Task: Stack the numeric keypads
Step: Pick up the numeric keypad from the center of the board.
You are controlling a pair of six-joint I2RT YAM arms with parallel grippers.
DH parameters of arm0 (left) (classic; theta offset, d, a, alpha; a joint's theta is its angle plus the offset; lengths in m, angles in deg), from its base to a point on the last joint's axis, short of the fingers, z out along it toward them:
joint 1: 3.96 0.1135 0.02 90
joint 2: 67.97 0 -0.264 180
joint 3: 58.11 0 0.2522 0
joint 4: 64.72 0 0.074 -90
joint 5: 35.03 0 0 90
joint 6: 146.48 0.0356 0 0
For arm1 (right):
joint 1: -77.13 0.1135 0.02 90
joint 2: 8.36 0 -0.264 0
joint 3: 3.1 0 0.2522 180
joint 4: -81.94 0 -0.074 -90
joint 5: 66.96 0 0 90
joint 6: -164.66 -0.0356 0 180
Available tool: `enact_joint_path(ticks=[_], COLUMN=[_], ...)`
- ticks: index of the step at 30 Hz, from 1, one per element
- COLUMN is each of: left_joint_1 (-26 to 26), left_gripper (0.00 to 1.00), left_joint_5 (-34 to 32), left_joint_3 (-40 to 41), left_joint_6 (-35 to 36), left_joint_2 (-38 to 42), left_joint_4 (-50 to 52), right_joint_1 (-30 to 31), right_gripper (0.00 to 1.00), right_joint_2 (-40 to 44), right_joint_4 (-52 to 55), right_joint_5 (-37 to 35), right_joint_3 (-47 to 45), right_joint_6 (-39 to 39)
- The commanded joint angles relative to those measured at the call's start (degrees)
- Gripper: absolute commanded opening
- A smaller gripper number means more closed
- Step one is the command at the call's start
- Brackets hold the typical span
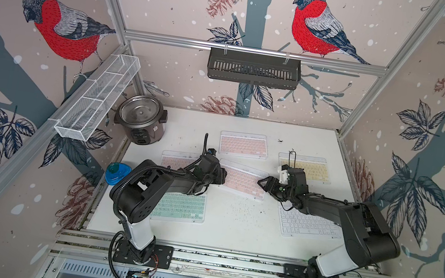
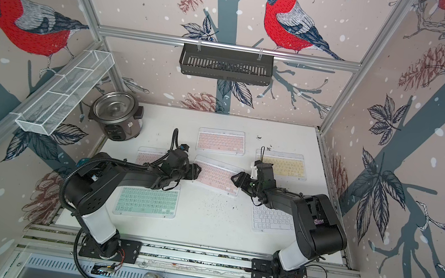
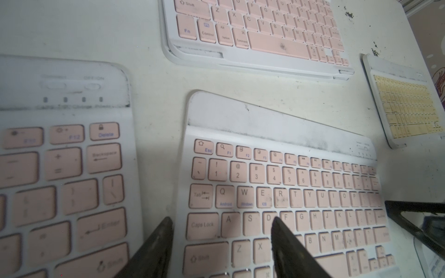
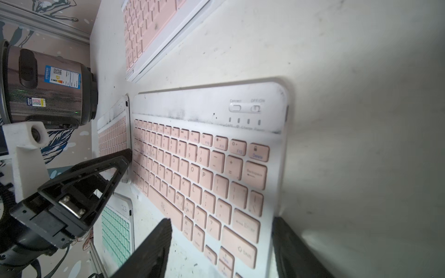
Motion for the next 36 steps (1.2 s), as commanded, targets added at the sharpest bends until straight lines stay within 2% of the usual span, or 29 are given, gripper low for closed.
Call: enact_joint_path(ticks=[1,16,22,25,27,32,36], left_joint_1=[-0.89,-0.89,-0.89,-0.89,-0.91,-0.98,-1.06], left_gripper=[0.64,0.64,0.64,0.63,0.63,0.62,0.62], left_joint_5=[8.50,8.04,8.98,10.78,12.37,14.91,16.21], left_joint_3=[0.19,-0.71,-0.37,0.15,0.84,2.18,2.69], left_joint_6=[-3.09,-2.21,-1.82,-1.68,-1.84,-1.86,-2.04], left_joint_2=[-0.70,-1.31,-1.27,-1.65,-1.83,-1.92,-1.93], left_joint_4=[10.87,12.46,11.74,10.28,9.03,6.91,5.98], right_joint_1=[0.26,1.05,2.60,4.44,4.83,3.50,2.00], right_gripper=[0.68,0.71,0.72,0.71,0.70,0.69,0.69], right_joint_2=[-1.05,1.20,-0.54,-1.89,-1.73,2.39,6.78], right_joint_4=[4.48,12.35,12.19,9.21,5.11,-7.00,-12.13], right_joint_5=[-1.34,-11.80,-12.41,-9.19,-3.56,9.60,15.90], right_joint_3=[2.53,4.65,4.91,4.52,3.59,0.90,-0.22], right_joint_6=[3.37,6.28,6.98,6.33,4.93,-0.32,-3.62])
